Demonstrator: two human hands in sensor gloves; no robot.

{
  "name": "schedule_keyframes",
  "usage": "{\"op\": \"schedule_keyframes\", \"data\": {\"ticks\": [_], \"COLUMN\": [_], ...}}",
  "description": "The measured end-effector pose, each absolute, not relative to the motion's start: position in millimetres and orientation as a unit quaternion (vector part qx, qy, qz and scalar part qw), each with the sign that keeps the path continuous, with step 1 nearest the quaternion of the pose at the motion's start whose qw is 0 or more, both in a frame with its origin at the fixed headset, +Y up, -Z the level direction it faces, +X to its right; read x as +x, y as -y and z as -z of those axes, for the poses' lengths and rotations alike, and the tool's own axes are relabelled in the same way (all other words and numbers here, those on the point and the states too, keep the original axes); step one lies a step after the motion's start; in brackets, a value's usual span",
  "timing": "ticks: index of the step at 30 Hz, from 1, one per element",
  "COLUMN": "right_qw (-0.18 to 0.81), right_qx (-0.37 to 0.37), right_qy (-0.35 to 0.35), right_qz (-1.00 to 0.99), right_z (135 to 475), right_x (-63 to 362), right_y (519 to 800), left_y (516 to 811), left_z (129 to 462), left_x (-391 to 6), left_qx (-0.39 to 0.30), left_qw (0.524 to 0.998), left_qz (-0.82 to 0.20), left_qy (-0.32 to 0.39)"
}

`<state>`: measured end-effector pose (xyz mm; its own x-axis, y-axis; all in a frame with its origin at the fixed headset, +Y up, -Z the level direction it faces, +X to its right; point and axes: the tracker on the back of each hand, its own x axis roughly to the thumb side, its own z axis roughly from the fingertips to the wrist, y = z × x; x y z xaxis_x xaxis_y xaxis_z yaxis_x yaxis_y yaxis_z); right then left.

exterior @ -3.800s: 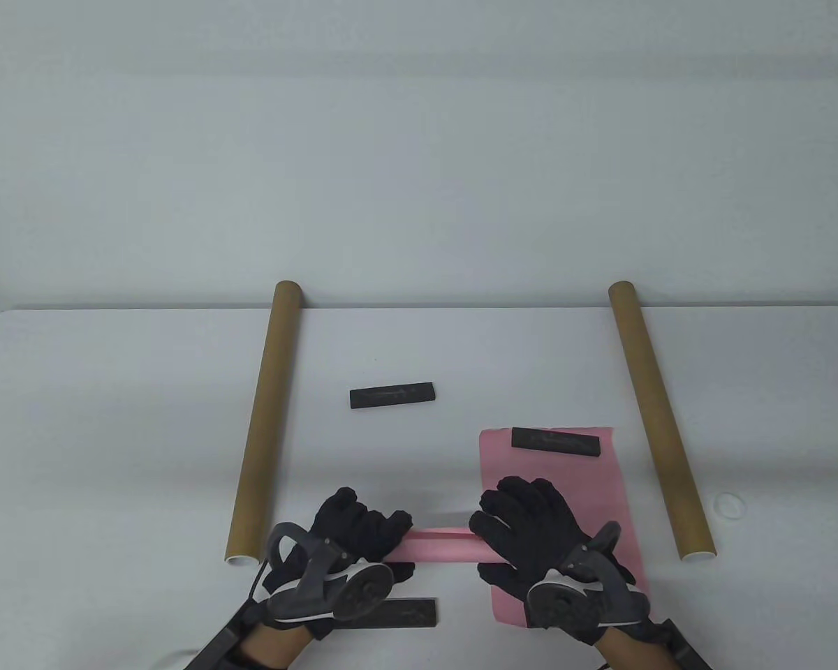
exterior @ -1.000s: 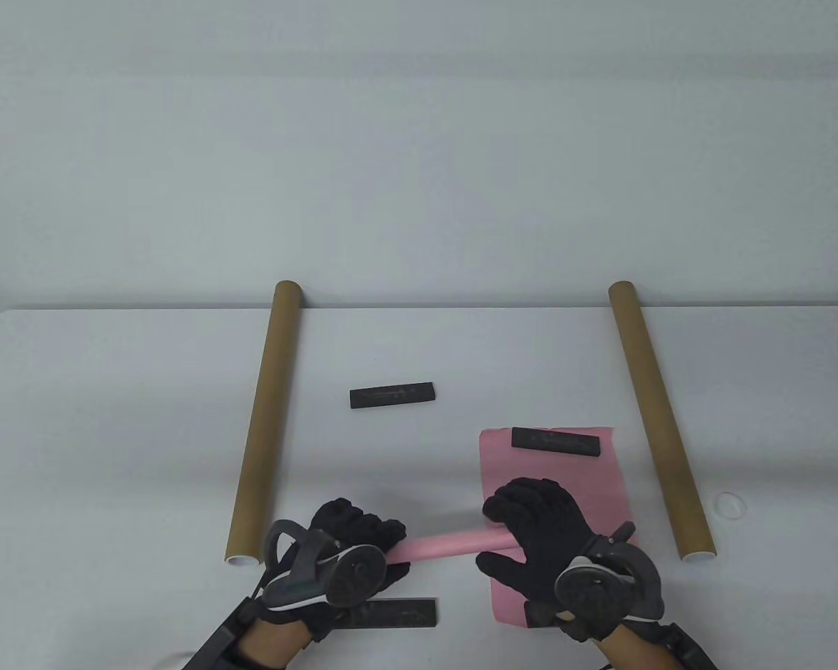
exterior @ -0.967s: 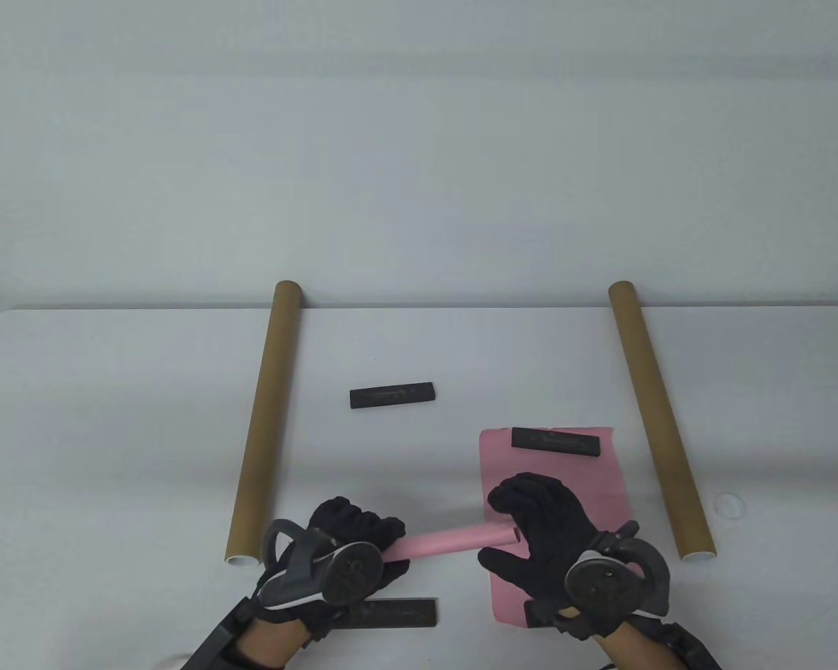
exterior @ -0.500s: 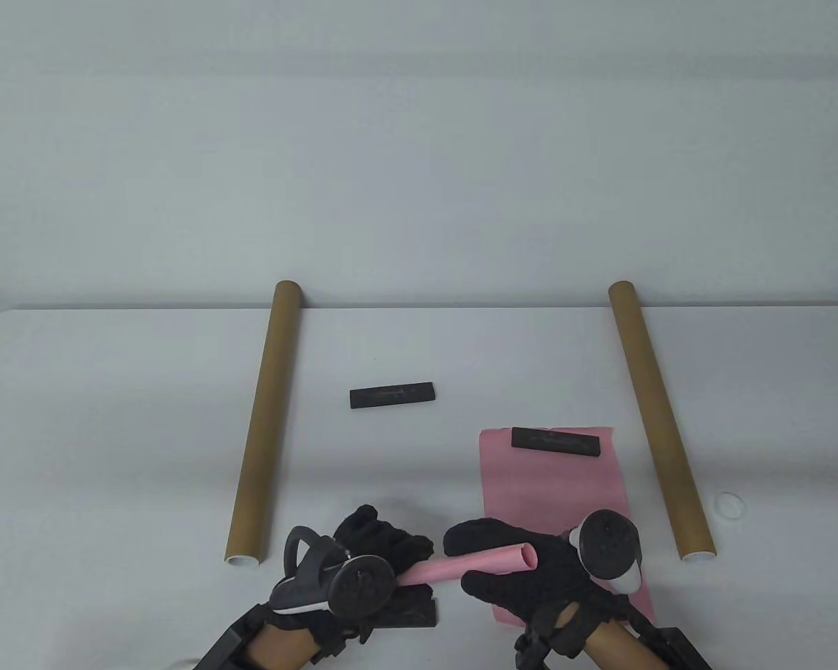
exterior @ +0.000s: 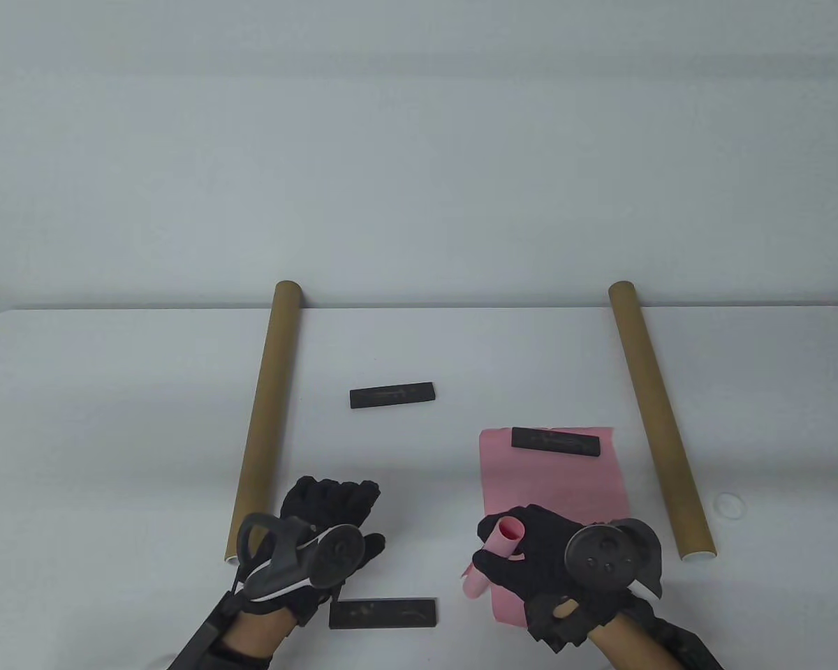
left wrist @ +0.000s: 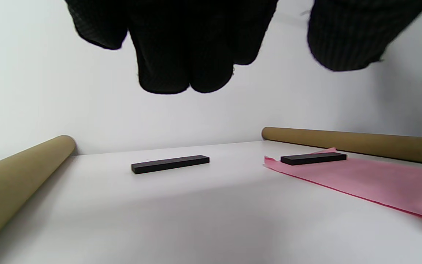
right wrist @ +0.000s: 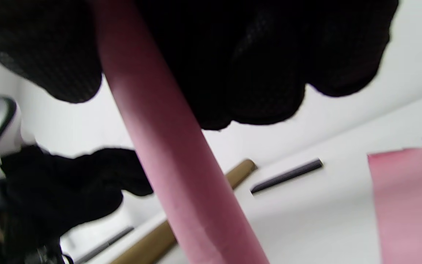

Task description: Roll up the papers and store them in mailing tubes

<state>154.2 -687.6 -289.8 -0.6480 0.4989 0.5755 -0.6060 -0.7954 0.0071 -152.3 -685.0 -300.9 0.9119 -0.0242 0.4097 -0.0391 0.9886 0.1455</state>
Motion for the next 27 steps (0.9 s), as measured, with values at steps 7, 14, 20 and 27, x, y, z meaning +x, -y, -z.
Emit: {"op": "schedule_keyframes", "data": {"ticks": [7, 14, 20, 27], "right_qw": [0.268, 0.295, 0.205, 0.218], "right_qx": [0.311, 0.315, 0.318, 0.319], "right_qy": [0.084, 0.136, 0.212, 0.231], "right_qz": [-0.908, -0.892, -0.901, -0.893], "right_z": [286.5, 280.9, 275.0, 274.2], "right_x": [141.4, 152.7, 164.9, 173.6], "right_y": [692.1, 676.4, 665.3, 660.9], "left_y": [678.7, 668.3, 679.2, 717.4], "left_z": [306.1, 336.5, 405.1, 462.3], "left_x": [-162.0, -191.7, -201.3, -217.6], "left_qx": [0.075, 0.034, -0.086, -0.219], "left_qw": [0.985, 0.999, 0.987, 0.935], "left_qz": [0.0, -0.008, 0.102, 0.174], "left_qy": [0.153, 0.017, -0.094, -0.219]}}
